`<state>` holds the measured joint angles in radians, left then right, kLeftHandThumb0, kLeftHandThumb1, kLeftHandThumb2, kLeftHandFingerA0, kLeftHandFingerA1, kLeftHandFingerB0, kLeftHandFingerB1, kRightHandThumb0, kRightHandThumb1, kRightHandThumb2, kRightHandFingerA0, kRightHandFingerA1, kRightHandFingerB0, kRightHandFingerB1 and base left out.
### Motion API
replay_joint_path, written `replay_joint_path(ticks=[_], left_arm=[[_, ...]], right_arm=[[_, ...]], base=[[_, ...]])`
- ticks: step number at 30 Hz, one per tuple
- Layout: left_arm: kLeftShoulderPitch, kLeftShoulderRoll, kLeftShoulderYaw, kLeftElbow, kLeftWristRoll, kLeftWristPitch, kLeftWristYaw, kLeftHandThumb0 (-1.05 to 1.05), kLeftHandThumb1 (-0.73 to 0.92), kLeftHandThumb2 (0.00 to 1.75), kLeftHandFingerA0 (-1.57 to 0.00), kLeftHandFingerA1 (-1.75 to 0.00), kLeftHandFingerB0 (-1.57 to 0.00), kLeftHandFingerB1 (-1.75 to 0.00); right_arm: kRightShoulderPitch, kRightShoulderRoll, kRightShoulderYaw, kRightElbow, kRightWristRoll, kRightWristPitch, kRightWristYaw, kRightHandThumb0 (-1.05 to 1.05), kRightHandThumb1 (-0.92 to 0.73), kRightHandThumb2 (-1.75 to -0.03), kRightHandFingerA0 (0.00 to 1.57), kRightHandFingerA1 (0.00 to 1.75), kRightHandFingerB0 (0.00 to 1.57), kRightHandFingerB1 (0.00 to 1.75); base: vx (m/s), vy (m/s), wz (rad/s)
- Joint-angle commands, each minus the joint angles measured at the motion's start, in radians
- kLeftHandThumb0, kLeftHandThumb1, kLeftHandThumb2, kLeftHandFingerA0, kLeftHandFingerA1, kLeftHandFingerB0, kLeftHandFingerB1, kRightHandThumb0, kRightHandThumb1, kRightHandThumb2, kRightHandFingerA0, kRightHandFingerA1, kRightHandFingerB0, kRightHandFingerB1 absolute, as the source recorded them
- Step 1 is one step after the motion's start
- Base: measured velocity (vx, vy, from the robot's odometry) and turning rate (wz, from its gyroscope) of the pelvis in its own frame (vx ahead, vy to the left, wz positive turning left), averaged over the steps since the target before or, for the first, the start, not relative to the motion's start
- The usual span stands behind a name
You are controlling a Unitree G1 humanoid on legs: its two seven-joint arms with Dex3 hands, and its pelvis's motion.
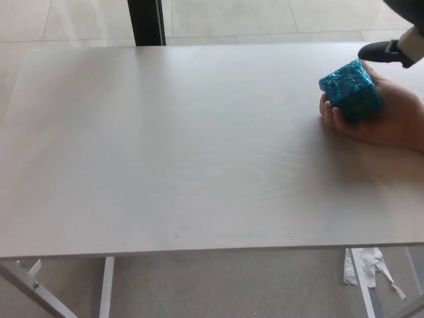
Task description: The robot uses its right hand to pick up a cube kept in the middle of the desk infront of it and hands it to a person
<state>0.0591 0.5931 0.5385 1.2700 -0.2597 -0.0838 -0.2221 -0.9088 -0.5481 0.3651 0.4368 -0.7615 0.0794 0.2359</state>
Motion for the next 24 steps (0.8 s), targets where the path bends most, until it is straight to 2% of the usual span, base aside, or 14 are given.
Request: replay_joint_path(ticks=[1, 2, 3, 4, 5, 6, 9, 12, 17, 18, 20, 21, 22, 24], left_arm=[[0.034, 0.023, 0.0, 0.005, 0.003, -0.038, 0.002, -0.64, 0.78, 0.63, -0.59, -0.6, -0.43, -0.43], [0.033, 0.027, 0.001, 0.007, 0.002, -0.032, -0.002, -0.64, 0.78, 0.64, -0.57, -0.58, -0.43, -0.42], [0.03, 0.029, 0.019, 0.008, -0.017, -0.021, -0.016, -0.62, 0.77, 0.64, -0.53, -0.6, -0.4, -0.43], [0.031, 0.031, 0.023, 0.006, -0.021, -0.023, -0.019, -0.65, 0.76, 0.63, -0.57, -0.6, -0.43, -0.45], [0.031, 0.033, 0.02, 0.003, -0.018, -0.028, -0.017, -0.65, 0.76, 0.63, -0.57, -0.6, -0.43, -0.45], [0.035, 0.037, 0.013, 0.002, -0.01, -0.028, -0.013, -0.67, 0.77, 0.63, -0.59, -0.6, -0.45, -0.43], [0.045, 0.046, 0.004, 0.007, 0.001, -0.02, -0.005, -0.67, 0.77, 0.63, -0.62, -0.59, -0.45, -0.42], [0.056, 0.046, 0.006, 0.006, 0.001, -0.023, 0.003, -0.66, 0.76, 0.63, -0.64, -0.59, -0.45, -0.43], [0.072, 0.054, -0.007, 0.005, 0.016, -0.038, -0.003, -0.66, 0.78, 0.63, -0.63, -0.63, -0.47, -0.43], [0.069, 0.054, 0.001, 0.007, 0.007, -0.031, -0.007, -0.66, 0.77, 0.63, -0.6, -0.6, -0.45, -0.43], [0.069, 0.056, 0.005, 0.006, 0.003, -0.029, -0.016, -0.65, 0.78, 0.63, -0.55, -0.6, -0.44, -0.44], [0.071, 0.055, 0.021, 0.006, -0.015, -0.025, -0.033, -0.66, 0.75, 0.63, -0.55, -0.6, -0.44, -0.44], [0.073, 0.055, 0.022, 0.007, -0.015, -0.029, -0.036, -0.66, 0.77, 0.62, -0.54, -0.57, -0.43, -0.43], [0.073, 0.056, 0.018, 0.008, -0.011, -0.03, -0.03, -0.66, 0.76, 0.63, -0.56, -0.56, -0.43, -0.42]], right_arm=[[0.548, -0.087, -0.999, -0.939, 0.37, 0.173, 0.311, -0.68, -0.42, -0.79, 0.37, 0.52, 0.32, 0.44], [0.598, -0.058, -1.065, -0.967, 0.37, 0.145, 0.286, -0.67, -0.56, -0.58, 0.69, 0.48, 0.49, 0.36], [0.662, -0.01, -1.159, -1.006, 0.383, 0.127, 0.257, -0.62, -0.57, -0.59, 0.87, 0.51, 0.55, 0.38], [0.73, 0.036, -1.253, -1.024, 0.382, 0.104, 0.217, -0.62, -0.61, -0.59, 1.08, 0.68, 0.68, 0.41], [0.769, 0.058, -1.302, -1.029, 0.379, 0.088, 0.192, -0.62, -0.61, -0.59, 1.08, 0.68, 0.68, 0.41], [0.878, 0.126, -1.435, -1.001, 0.414, 0.004, 0.091, -0.56, -0.62, -0.59, 1.11, 0.77, 0.77, 0.5], [1.043, 0.196, -1.549, -0.933, 0.486, -0.086, 0.007, -0.51, -0.63, -0.59, 1.08, 0.77, 0.74, 0.55], [1.237, 0.236, -1.598, -0.79, 0.5, -0.194, -0.089, -0.57, -0.63, -0.59, 1.11, 0.84, 0.81, 0.58], [1.307, 0.257, -1.565, -0.713, 0.486, -0.228, -0.195, -0.52, -0.6, -0.58, 1.12, 0.92, 0.81, 0.6], [1.32, 0.263, -1.561, -0.66, 0.499, -0.279, -0.246, -0.54, -0.61, -0.59, 1.14, 1.09, 0.81, 0.67], [1.334, 0.278, -1.546, -0.586, 0.505, -0.333, -0.33, -0.58, -0.63, -0.59, 1.1, 1.23, 0.81, 0.72], [1.333, 0.277, -1.536, -0.468, 0.523, -0.447, -0.429, -0.52, -0.62, -0.59, 1.08, 1.35, 0.82, 0.74], [1.336, 0.266, -1.524, -0.352, 0.529, -0.534, -0.506, -0.5, -0.64, -0.6, 1.02, 1.27, 0.78, 0.73], [1.338, 0.258, -1.507, -0.259, 0.523, -0.583, -0.567, -0.51, -0.67, -0.6, 1.03, 1.28, 0.74, 0.8]], base=[[0.0, 0.0, 0.0], [0.0, 0.0, 0.0], [0.0, 0.0, 0.0], [0.0, 0.0, 0.0], [0.0, 0.0, 0.0], [0.0, 0.0, 0.0], [0.0, 0.0, 0.0], [0.0, 0.0, 0.0], [0.0, 0.0, 0.0], [0.0, 0.0, 0.0], [0.0, 0.0, 0.0], [0.0, 0.0, 0.0], [0.0, 0.0, 0.0], [0.0, 0.0, 0.0]])
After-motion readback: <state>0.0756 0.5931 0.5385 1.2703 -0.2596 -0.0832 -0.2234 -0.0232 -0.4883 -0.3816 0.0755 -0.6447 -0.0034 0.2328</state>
